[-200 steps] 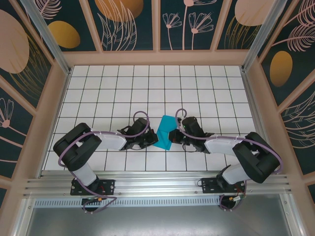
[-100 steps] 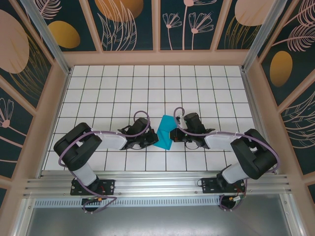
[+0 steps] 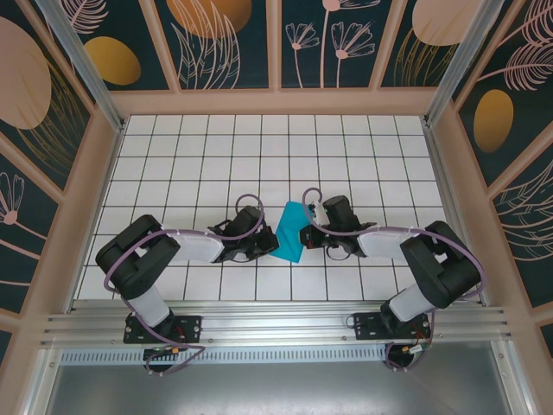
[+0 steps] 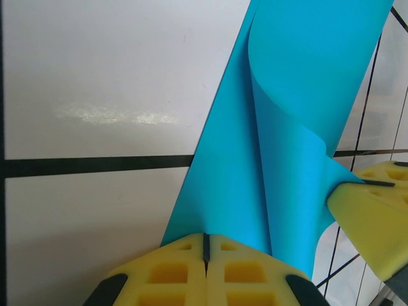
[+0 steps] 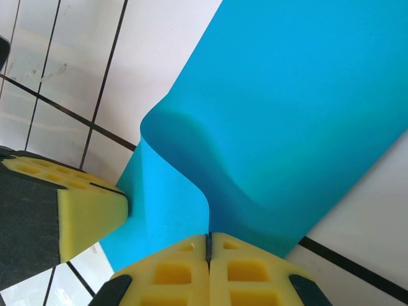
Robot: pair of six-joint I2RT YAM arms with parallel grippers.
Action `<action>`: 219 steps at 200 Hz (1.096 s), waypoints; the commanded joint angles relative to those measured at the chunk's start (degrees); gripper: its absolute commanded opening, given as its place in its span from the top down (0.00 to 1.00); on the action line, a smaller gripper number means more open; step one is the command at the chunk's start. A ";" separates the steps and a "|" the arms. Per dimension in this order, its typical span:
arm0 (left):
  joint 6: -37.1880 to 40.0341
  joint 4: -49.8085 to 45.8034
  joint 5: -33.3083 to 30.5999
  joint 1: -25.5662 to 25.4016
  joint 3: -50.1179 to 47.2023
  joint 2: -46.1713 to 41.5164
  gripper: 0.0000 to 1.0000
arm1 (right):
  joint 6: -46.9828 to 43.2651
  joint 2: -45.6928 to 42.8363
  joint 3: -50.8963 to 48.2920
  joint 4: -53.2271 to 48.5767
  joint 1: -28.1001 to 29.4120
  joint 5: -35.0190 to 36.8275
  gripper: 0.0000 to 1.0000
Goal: Fold a paper plane with a square sheet of paper (pick it up from the middle)
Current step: Fold the triangle a second time at the center of the table.
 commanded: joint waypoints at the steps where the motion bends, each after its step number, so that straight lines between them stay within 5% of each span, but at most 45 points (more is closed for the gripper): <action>1: 0.93 -3.06 -1.28 -0.33 -0.12 2.02 0.92 | -2.02 0.98 1.58 -1.30 -0.61 0.35 1.00; 219: 1.25 -3.52 -1.12 -0.33 0.64 2.68 0.92 | -2.65 2.38 2.06 -1.85 -1.07 1.85 1.00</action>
